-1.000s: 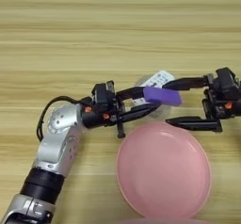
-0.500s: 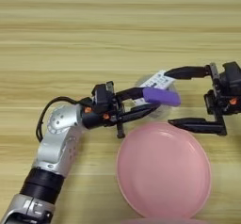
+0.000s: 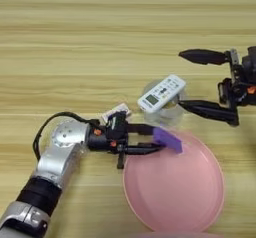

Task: Move the objects on the table

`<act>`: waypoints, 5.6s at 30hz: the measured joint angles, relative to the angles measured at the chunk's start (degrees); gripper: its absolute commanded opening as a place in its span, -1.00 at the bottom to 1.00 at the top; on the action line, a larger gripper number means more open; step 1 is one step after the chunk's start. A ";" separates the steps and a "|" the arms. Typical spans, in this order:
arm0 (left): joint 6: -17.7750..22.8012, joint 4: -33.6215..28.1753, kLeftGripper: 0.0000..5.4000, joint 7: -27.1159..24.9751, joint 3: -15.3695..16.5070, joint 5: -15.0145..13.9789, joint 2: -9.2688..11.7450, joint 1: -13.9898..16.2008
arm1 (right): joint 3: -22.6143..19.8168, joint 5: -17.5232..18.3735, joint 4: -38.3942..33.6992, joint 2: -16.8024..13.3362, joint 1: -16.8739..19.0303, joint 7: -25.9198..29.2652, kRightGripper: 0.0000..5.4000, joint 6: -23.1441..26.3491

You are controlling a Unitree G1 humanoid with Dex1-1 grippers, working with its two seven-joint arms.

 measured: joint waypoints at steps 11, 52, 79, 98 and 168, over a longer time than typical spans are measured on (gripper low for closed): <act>-1.88 2.55 -0.28 -2.46 -2.78 3.36 1.66 0.70 | 0.03 -0.11 0.00 0.58 0.01 0.03 1.00 -0.18; -14.62 -2.37 0.99 43.80 23.91 0.65 -11.34 -11.42 | -3.37 -4.30 3.25 6.50 2.64 -9.88 1.00 -6.00; -28.99 22.39 0.99 73.43 26.52 18.99 -9.80 -13.09 | 9.28 -39.04 20.23 -1.39 9.24 -10.98 1.00 -25.62; -30.21 24.62 0.99 73.33 25.94 17.82 -9.57 -13.58 | 13.17 -47.32 22.51 -0.81 9.07 -19.00 1.00 -27.56; -31.73 28.04 0.99 72.45 25.98 17.49 -9.45 -15.35 | 6.91 -34.39 19.46 27.17 -1.00 -47.40 1.00 -12.16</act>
